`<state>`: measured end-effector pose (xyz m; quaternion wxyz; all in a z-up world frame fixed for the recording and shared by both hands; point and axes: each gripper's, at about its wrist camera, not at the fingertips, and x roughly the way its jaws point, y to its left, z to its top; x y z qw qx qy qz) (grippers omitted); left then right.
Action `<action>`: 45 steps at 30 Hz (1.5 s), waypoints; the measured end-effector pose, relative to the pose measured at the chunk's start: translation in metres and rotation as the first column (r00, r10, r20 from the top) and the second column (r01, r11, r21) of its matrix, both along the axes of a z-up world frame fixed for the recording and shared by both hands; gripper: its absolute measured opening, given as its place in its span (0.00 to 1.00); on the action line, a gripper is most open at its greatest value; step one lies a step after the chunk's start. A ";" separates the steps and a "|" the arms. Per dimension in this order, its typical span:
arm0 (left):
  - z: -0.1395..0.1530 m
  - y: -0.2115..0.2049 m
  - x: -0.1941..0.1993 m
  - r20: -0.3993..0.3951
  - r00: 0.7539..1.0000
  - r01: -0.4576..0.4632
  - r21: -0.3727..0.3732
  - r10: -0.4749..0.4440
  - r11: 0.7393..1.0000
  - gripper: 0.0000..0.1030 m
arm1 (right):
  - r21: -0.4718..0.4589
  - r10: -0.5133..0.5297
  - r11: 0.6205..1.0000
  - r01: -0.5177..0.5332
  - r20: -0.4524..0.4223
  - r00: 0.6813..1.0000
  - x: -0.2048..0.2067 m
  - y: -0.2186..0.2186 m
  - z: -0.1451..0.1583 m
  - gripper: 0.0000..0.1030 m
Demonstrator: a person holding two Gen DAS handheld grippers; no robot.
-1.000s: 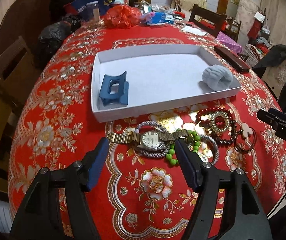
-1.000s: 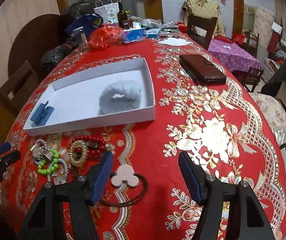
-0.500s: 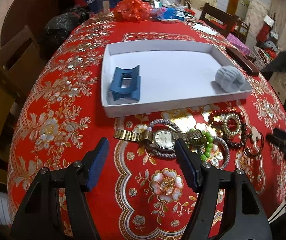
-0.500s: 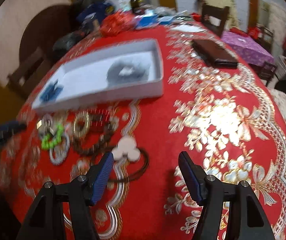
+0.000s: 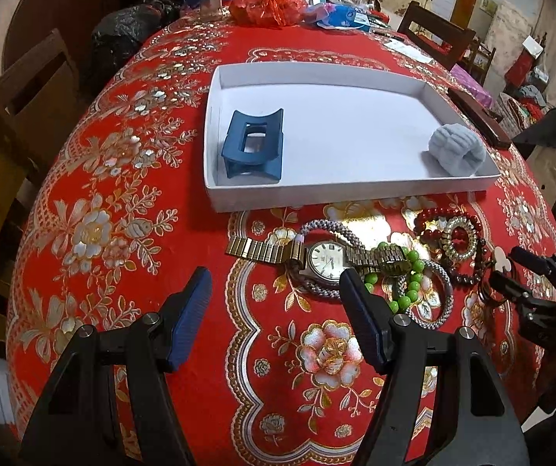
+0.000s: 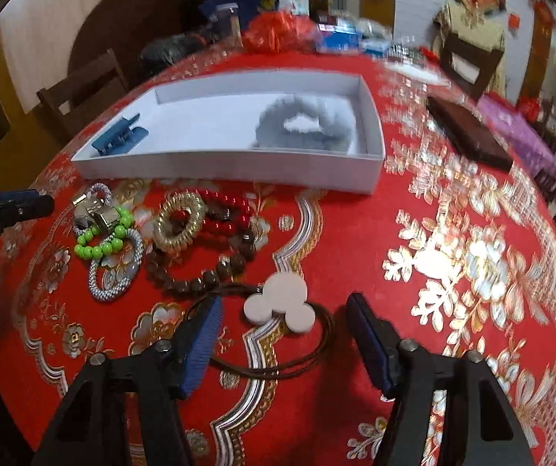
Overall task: Organize jewelry
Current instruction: 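Move the right tool over the hair tie with white bead charm, then grasp the hair tie with the right tool while the left tool reaches the gold watch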
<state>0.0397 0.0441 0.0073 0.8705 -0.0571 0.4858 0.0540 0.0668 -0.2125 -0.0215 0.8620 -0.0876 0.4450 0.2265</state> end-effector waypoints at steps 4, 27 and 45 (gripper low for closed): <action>-0.002 0.000 0.001 -0.011 1.000 -0.001 -0.006 0.001 1.000 0.66 | -0.023 0.012 1.000 -0.011 0.023 1.000 -0.001 0.002 -0.002 0.56; -0.023 0.001 0.011 -0.074 0.997 0.016 -0.027 -0.017 1.000 0.66 | 0.039 -0.031 0.999 0.029 0.042 0.999 -0.012 -0.008 0.018 0.37; -0.023 0.011 0.032 0.015 0.999 0.046 -0.076 -0.045 0.996 0.53 | 0.047 -0.024 0.999 0.023 0.020 1.000 -0.014 -0.008 0.016 0.37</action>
